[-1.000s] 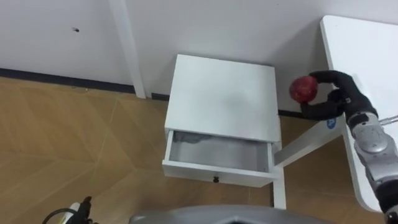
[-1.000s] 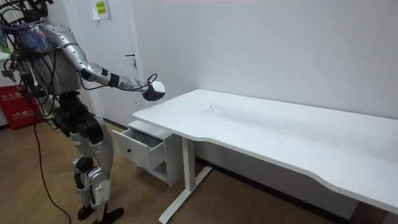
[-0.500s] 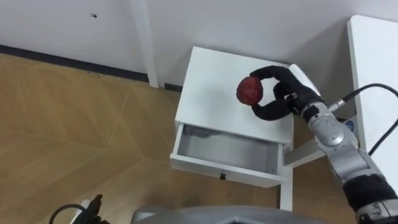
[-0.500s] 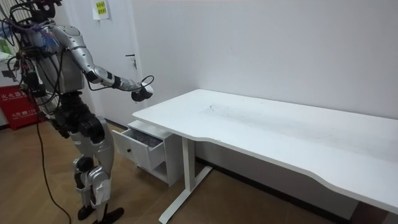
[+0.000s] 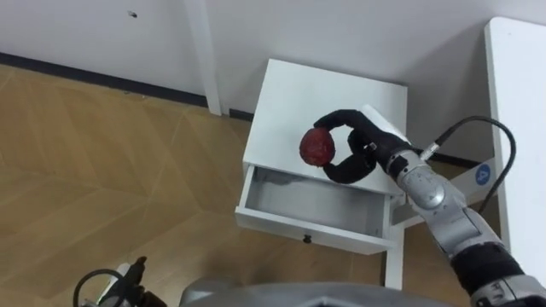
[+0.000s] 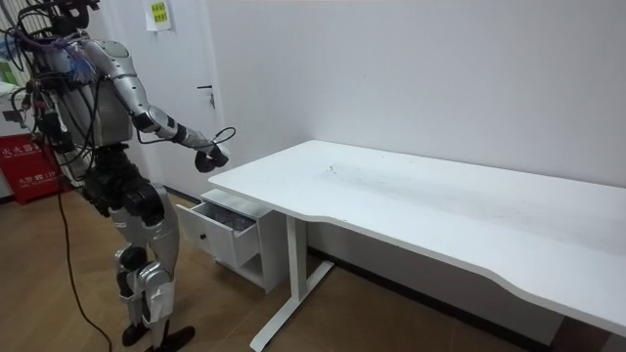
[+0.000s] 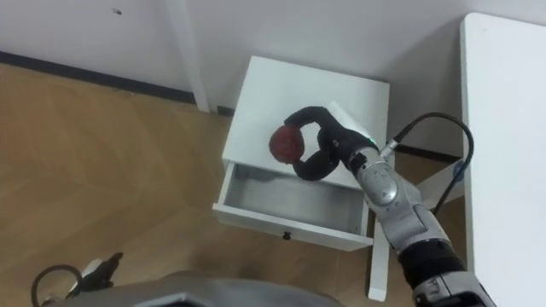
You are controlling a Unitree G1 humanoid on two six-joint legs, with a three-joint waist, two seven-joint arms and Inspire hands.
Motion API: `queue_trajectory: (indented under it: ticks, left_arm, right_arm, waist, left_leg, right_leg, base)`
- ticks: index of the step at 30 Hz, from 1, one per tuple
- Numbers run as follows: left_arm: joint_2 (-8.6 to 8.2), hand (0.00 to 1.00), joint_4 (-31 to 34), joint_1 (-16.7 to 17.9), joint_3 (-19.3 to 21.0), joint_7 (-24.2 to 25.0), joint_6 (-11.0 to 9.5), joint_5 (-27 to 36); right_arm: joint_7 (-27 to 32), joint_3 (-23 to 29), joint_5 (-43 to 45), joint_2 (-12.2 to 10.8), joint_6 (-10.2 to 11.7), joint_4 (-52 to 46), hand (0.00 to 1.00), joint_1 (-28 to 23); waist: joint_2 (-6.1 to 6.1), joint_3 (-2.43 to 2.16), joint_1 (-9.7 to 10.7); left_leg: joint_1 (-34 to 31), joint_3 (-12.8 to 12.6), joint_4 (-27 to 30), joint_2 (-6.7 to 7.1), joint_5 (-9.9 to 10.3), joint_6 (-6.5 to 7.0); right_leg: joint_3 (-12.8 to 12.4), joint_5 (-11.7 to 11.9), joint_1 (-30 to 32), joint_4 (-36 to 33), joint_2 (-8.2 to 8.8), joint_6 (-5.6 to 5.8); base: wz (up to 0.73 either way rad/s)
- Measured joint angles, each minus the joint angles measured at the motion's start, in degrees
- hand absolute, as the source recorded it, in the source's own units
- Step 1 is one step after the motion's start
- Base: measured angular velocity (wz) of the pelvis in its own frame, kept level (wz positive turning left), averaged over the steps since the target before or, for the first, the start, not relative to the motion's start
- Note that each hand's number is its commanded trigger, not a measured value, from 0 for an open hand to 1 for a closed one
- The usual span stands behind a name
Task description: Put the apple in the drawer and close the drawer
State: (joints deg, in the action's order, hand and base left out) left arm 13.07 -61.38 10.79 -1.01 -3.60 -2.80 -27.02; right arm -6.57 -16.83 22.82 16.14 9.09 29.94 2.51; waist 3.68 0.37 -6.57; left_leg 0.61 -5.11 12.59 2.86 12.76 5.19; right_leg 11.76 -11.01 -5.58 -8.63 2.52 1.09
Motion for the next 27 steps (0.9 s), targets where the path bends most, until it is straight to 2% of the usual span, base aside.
queue_trajectory:
  ticks: [3,4,5,6,11,27]
  left_arm:
    - [-0.02,0.0,0.06,-0.18,-0.84,0.0,0.01,-0.01]
    - [-0.02,0.0,0.05,-0.17,-1.08,-0.01,0.01,-0.02]
    - [-0.02,0.0,0.05,-0.17,-1.24,-0.01,0.01,-0.01]
    - [-0.04,0.0,0.04,-0.19,-1.59,-0.01,0.01,-0.01]
    - [-0.15,0.0,0.12,-0.23,-1.98,-0.01,0.01,-0.03]
    - [-0.72,0.0,0.74,0.08,-2.52,-1.24,0.0,0.38]
  right_arm:
    - [-0.47,-0.03,0.01,-0.41,-0.49,1.37,1.0,-0.6]
    - [-0.52,-0.03,0.03,-0.4,-0.5,1.39,0.77,-0.77]
    - [-0.53,-0.03,0.03,-0.4,-0.5,1.39,0.64,-0.8]
    - [-0.53,-0.02,0.02,-0.39,-0.5,1.39,0.0,-0.82]
    - [-0.53,-0.02,0.04,-0.39,-0.5,1.38,0.0,-0.81]
    - [0.2,0.01,0.19,-0.37,-0.41,1.4,0.0,-1.91]
  waist:
    - [-0.07,0.06,0.0]
    - [-0.1,0.07,0.0]
    - [-0.12,0.08,0.04]
    - [-0.16,0.11,0.1]
    - [-0.35,0.2,0.16]
    - [-0.52,0.06,0.16]
  left_leg:
    - [-0.77,0.04,0.27,0.04,0.0,0.0]
    - [-1.06,0.04,0.49,0.04,0.0,0.0]
    - [-1.16,0.04,0.58,0.03,0.0,0.0]
    - [-1.18,0.04,0.6,0.02,0.0,0.0]
    - [-1.22,0.04,0.6,0.0,0.0,0.0]
    - [-1.19,0.04,0.37,0.0,0.0,0.0]
  right_leg:
    - [0.0,0.0,0.69,-0.04,0.03,0.0]
    - [-0.04,0.0,0.89,-0.05,0.04,0.0]
    - [-0.04,0.0,0.95,-0.04,0.03,0.0]
    - [-0.04,0.0,0.97,-0.04,0.03,0.0]
    - [-0.04,0.0,1.0,-0.05,-0.07,0.0]
    - [-0.54,0.01,1.55,0.0,0.01,-0.02]
  base:
    - [0.0]
    - [0.0]
    - [0.0]
    - [0.0]
    - [0.0]
    - [0.0]
